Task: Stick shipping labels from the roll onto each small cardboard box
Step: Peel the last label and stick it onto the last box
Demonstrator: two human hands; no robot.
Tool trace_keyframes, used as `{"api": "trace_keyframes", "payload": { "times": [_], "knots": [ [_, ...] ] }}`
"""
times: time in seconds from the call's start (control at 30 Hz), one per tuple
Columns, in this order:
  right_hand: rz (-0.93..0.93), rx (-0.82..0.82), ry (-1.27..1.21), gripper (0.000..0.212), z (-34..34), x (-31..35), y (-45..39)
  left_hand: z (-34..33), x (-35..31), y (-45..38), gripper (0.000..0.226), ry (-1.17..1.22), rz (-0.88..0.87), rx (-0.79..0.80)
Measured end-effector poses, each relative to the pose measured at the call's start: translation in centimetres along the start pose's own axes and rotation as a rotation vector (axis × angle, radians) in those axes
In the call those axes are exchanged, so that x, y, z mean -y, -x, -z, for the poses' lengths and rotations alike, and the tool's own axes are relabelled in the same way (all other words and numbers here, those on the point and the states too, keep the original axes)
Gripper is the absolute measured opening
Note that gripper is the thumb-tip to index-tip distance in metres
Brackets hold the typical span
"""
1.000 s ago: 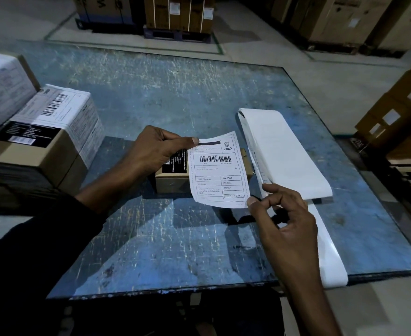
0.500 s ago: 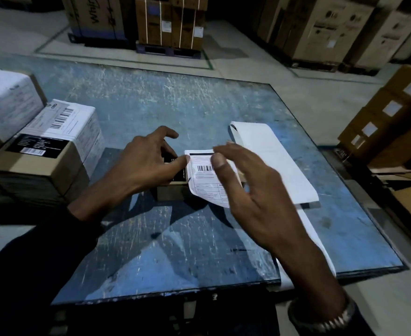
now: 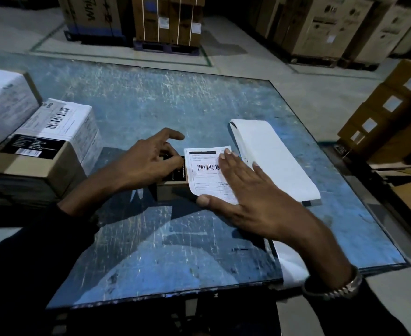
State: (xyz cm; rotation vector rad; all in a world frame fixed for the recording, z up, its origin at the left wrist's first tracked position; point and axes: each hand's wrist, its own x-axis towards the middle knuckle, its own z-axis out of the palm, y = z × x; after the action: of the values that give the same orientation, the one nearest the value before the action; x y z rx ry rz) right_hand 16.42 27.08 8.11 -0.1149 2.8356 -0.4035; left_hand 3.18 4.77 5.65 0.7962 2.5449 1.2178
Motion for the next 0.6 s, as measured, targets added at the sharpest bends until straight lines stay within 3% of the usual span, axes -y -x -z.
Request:
{"api": "trace_keyframes", "payload": {
  "times": [0.13, 0.27, 0.37, 0.43, 0.5, 0.6],
  "knots": [
    [-0.056, 0.050, -0.065, 0.129, 0.9, -1.8, 0.4, 1.2, -0.1, 0.3, 0.080, 0.004, -0.026, 0.048],
    [-0.070, -0.032, -0.132, 0.119, 2.6, -0.7, 1.0, 1.5, 0.1, 0.4, 0.071, -0.126, -0.083, 0.008],
    [0.071, -0.117, -0.203, 0.112, 2.9, 1.6, 0.6, 1.9, 0.0, 0.4, 0.071, -0.181, -0.103, -0.001],
    [0.182, -0.019, -0.229, 0.112, 2.3, 2.9, -0.1, 2.2, 0.0, 0.5, 0.072, -0.170, -0.111, 0.005],
    [0.283, 0.070, -0.116, 0.125, 0.9, 3.4, -0.7, 2.3, 0.1, 0.5, 0.069, -0.166, -0.126, 0.018],
    [0.290, 0.021, 0.062, 0.134, -0.9, 2.7, -1.6, 2.4, 0.5, 0.4, 0.064, -0.149, -0.118, 0.020]
  ]
}}
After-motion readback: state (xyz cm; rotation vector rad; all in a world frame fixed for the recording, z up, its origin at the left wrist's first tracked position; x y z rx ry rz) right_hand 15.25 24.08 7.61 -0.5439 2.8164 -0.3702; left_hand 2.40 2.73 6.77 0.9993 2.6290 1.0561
